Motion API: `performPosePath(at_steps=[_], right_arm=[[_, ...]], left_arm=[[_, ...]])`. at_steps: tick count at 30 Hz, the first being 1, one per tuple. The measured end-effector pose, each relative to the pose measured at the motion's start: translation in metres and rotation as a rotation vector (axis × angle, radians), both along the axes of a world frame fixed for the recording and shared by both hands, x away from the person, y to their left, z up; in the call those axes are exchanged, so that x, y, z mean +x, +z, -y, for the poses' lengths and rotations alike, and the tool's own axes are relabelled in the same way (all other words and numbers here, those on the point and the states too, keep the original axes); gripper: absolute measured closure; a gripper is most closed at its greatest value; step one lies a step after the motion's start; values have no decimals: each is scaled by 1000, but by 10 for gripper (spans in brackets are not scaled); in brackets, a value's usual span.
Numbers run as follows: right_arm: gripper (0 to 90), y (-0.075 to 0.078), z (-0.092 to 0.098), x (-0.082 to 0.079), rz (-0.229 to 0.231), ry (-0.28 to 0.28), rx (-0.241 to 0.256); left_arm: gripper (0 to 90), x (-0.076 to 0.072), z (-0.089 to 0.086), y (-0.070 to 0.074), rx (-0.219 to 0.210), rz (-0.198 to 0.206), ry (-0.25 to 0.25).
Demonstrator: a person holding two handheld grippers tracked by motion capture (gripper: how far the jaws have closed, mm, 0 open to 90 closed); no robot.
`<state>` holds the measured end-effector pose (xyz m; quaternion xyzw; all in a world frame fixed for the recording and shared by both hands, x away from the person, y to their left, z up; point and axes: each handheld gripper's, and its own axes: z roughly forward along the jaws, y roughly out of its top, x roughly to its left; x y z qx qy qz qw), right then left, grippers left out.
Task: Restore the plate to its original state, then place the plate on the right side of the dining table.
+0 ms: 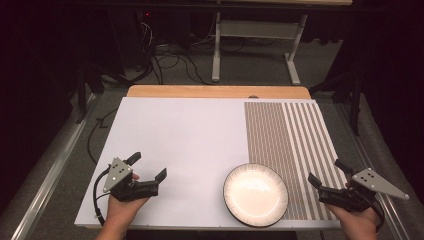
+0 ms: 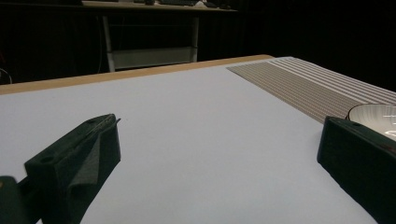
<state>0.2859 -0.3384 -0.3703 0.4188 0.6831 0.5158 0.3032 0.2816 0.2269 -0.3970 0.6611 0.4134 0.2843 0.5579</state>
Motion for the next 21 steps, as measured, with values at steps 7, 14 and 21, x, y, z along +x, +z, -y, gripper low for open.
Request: performPosePath(at_steps=[7, 14, 21], right_arm=[[3, 0, -1, 1, 5, 9, -10], [244, -5, -4, 2, -46, 47, -42], [520, -6, -11, 0, -79, 114, -85]], left_arm=[[2, 2, -2, 3, 0, 20, 6], [2, 2, -1, 1, -2, 3, 1], [2, 2, -1, 2, -1, -5, -10]])
